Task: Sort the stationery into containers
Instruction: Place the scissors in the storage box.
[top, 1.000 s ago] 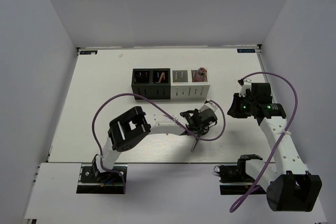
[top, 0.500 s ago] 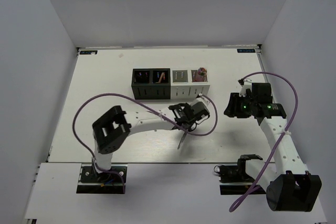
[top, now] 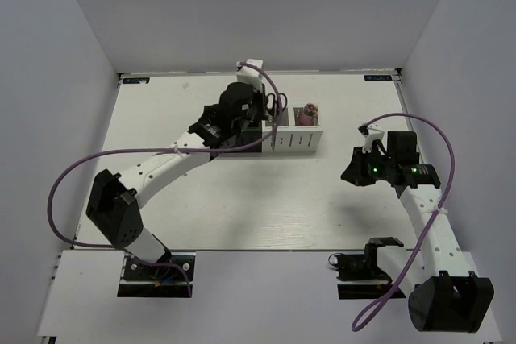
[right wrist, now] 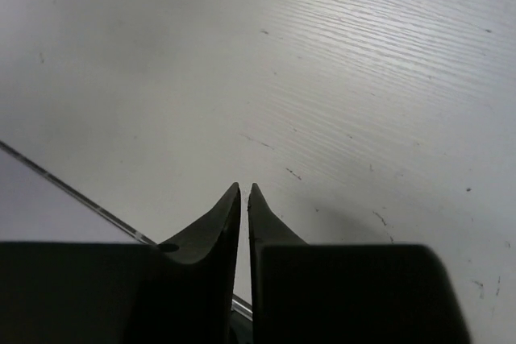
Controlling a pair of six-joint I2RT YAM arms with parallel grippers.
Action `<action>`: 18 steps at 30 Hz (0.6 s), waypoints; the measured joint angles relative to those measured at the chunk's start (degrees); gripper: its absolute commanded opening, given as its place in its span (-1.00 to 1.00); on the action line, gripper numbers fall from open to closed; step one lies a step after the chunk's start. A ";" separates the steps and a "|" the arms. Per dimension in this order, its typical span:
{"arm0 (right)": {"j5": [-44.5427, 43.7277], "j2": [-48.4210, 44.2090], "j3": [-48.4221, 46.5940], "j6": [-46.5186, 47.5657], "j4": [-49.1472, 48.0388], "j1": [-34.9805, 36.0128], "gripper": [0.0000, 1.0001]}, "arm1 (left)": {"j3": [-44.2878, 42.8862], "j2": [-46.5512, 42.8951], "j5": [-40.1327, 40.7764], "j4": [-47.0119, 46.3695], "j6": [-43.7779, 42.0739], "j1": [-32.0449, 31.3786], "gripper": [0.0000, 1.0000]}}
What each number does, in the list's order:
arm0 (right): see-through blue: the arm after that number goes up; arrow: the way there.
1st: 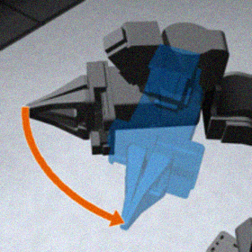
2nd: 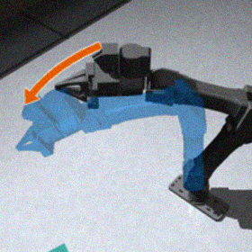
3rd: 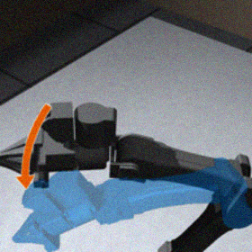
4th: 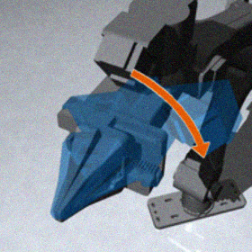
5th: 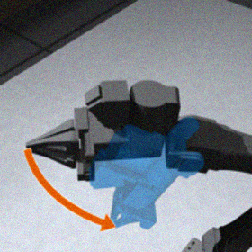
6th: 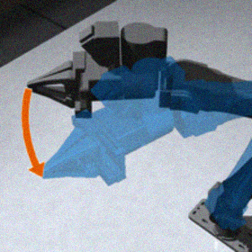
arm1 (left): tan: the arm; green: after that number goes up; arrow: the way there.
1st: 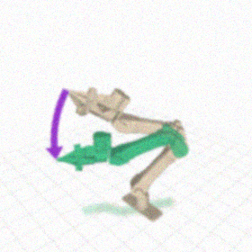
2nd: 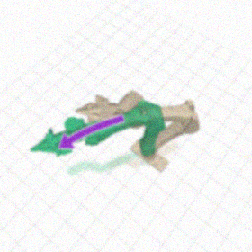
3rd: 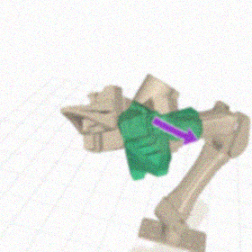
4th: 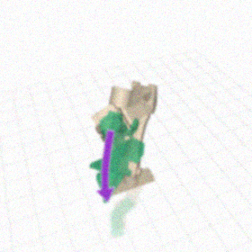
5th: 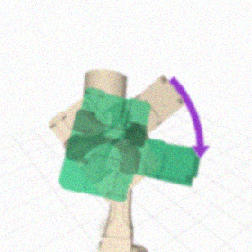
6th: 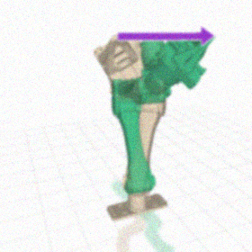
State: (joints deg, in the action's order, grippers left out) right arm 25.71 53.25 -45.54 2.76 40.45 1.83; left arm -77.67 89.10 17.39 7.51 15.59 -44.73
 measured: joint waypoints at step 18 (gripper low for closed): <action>11.13 -1.40 1.20 6.73 0.17 0.02 -0.61 | -5.40 21.90 -8.85 -32.15 -7.37 7.56 -1.00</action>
State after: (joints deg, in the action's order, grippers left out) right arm 36.84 51.86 -44.34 9.50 40.62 1.85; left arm -83.07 111.00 8.54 -24.64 8.23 -37.17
